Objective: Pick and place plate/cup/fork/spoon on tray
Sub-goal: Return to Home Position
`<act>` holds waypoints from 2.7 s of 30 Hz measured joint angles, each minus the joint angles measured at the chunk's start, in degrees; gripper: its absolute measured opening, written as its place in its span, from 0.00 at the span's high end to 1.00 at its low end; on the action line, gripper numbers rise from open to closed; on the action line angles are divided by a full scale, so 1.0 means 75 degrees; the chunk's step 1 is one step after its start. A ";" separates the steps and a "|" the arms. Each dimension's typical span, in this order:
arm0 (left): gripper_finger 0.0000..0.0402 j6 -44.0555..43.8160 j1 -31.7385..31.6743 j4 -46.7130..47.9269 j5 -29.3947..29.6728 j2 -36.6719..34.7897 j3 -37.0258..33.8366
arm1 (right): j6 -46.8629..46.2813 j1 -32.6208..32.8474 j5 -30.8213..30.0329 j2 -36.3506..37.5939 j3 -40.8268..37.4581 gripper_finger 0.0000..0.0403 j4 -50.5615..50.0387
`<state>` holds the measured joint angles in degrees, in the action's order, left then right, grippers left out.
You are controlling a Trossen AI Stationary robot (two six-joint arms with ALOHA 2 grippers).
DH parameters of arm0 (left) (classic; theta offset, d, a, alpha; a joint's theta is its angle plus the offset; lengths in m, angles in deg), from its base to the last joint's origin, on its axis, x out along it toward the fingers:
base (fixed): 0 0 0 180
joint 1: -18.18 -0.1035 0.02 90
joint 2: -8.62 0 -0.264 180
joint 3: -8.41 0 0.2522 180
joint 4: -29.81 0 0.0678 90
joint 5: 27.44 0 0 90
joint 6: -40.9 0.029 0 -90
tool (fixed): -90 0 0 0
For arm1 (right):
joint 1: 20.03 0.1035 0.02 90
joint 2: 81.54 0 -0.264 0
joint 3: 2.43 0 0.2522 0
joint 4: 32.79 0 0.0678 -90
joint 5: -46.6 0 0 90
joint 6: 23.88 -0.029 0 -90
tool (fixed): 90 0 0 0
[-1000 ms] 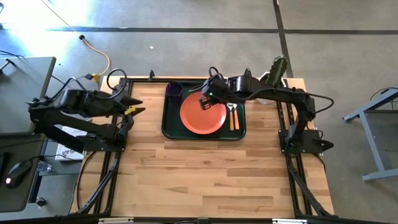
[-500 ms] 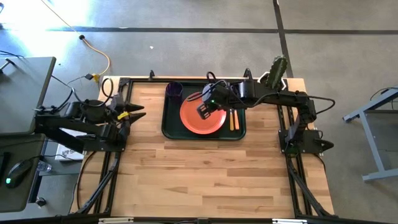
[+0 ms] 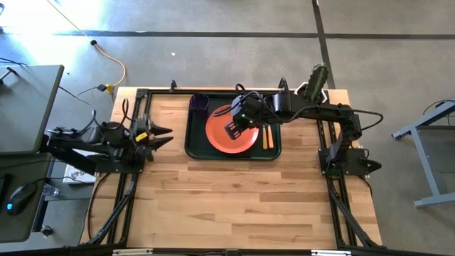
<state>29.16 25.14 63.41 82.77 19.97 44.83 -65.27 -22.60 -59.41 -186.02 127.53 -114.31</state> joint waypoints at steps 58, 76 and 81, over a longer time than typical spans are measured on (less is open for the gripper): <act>0.64 0.0598 -0.0003 -0.1762 -0.0450 -0.1468 -0.2461 | 0.0896 -0.0169 -0.1364 0.6974 -0.7909 0.78 0.4058; 0.64 0.0593 -0.0003 -0.1765 -0.0440 -0.1468 -0.2461 | 0.1641 -0.0166 -0.0864 1.0454 -1.1479 0.78 0.5974; 0.64 0.0593 -0.0003 -0.1765 -0.0440 -0.1468 -0.2461 | 0.1949 -0.0169 -0.0790 1.1005 -1.2360 0.78 0.6866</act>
<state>33.61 25.12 50.18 79.47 8.96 26.38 -50.65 -23.86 -65.33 -103.49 34.83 -62.82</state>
